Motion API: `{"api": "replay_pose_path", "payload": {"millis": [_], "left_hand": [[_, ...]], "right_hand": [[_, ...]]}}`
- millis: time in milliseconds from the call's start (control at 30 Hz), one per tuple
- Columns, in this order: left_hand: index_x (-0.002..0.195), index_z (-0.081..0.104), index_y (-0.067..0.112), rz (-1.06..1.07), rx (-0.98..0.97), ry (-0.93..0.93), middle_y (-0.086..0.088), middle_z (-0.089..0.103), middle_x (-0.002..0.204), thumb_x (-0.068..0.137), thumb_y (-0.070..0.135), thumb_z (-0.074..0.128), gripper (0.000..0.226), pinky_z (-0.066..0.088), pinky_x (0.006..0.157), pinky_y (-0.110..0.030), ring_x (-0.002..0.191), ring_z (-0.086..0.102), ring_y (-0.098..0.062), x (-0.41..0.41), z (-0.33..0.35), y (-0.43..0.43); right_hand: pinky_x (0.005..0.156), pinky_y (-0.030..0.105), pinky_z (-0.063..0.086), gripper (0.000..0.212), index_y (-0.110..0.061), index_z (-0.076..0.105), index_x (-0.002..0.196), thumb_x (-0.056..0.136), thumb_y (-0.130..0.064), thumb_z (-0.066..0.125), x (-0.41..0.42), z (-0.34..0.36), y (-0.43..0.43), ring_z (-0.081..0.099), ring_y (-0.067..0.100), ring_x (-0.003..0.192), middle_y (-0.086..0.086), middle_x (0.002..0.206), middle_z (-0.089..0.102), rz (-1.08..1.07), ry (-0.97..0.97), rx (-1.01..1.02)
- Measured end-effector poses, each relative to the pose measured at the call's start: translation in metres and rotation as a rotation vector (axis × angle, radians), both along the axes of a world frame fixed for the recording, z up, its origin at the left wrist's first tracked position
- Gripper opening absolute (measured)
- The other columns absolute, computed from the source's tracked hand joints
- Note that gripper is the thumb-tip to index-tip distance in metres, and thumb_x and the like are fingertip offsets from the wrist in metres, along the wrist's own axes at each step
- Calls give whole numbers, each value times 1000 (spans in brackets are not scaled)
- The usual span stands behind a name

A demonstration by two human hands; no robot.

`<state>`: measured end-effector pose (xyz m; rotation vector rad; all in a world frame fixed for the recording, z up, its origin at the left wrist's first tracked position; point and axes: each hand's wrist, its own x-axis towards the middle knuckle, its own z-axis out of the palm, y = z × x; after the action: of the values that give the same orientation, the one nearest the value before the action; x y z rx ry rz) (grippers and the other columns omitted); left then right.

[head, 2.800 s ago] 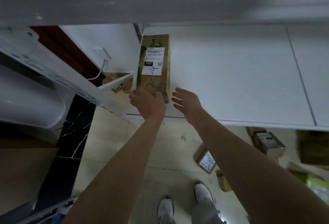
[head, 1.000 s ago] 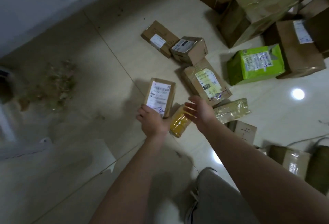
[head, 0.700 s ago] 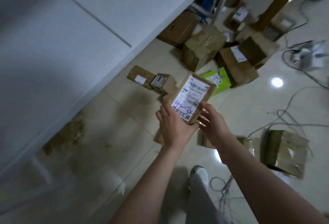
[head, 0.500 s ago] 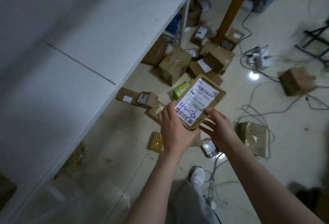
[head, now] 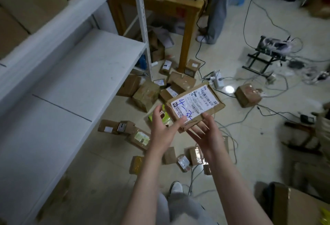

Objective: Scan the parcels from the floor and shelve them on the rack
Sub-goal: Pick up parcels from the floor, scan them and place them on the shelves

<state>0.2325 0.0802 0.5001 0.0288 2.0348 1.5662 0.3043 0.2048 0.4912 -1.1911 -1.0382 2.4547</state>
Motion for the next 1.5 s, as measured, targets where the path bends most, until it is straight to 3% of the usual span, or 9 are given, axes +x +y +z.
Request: {"api": "replay_pose_path", "payload": {"millis": [267, 500, 600, 700, 833, 933, 1100, 1233, 1500], "left_hand": [[128, 56, 15, 43, 167, -341, -9, 72, 117, 92, 29, 71, 42, 61, 83, -40, 109, 69, -27, -64, 19, 43], [122, 55, 11, 46, 157, -241, -13, 73, 110, 78, 40, 76, 57, 60, 84, -48, 98, 71, -31, -147, 41, 71], [125, 56, 10, -4, 148, -195, -10, 73, 107, 93, 33, 65, 40, 57, 69, -36, 93, 71, -26, -180, 51, 71], [127, 59, 12, -2, 150, -162, -3, 76, 96, 94, 32, 62, 39, 53, 62, -29, 84, 72, -18, -204, 55, 75], [128, 59, 16, 21, 161, -141, 0, 76, 98, 94, 35, 63, 39, 52, 64, -27, 89, 72, -16, -230, 56, 99], [133, 57, 20, 67, 173, -110, -1, 73, 113, 94, 40, 64, 45, 55, 75, -29, 102, 70, -16, -251, 51, 126], [129, 60, 20, 152, 131, -130, 1, 76, 106, 87, 45, 72, 50, 59, 85, -37, 97, 72, -16, -301, 33, 176], [129, 61, 22, 215, 108, -139, -1, 74, 112, 77, 59, 74, 65, 53, 96, -44, 106, 68, -21, -349, 30, 237], [110, 67, 22, 221, 56, -169, 4, 76, 101, 90, 41, 70, 27, 49, 73, -26, 97, 69, -13, -396, 60, 342]], "right_hand": [[92, 37, 47, 24, -12, 56, 114, 98, -28, 50, -41, 22, 47, 55, 4, 42, -9, 51, 59, -34, 38, -113], [98, 42, 52, 36, -12, 63, 120, 91, -34, 64, -109, 31, 92, 69, 16, 77, 1, 88, 73, -191, 41, -44], [84, 35, 53, 17, -17, 71, 88, 91, -32, 65, -135, 39, 105, 50, 11, 53, -5, 61, 51, -240, 121, -59], [66, 31, 59, 13, -12, 70, 91, 91, -23, 64, -156, 43, 115, 37, 14, 57, 1, 69, 50, -240, 126, -73], [72, 31, 41, 11, -14, 80, 77, 70, -22, 78, -183, 42, 140, 41, 20, 66, 15, 98, 56, -217, 134, -94], [85, 34, 46, 10, -11, 69, 86, 81, -19, 70, -213, 35, 165, 40, 14, 51, 8, 76, 56, -211, 135, -95], [79, 30, 49, 7, -11, 59, 95, 91, -16, 59, -282, 22, 224, 44, 8, 40, -5, 47, 50, -125, 71, -81], [67, 29, 39, 15, -18, 55, 74, 71, -26, 67, -353, 25, 303, 44, 17, 62, -1, 61, 44, 57, 56, 42], [49, 20, 49, 15, -9, 54, 96, 88, -22, 54, -445, 54, 438, 61, 10, 55, 2, 69, 63, 422, 110, 183]]}}
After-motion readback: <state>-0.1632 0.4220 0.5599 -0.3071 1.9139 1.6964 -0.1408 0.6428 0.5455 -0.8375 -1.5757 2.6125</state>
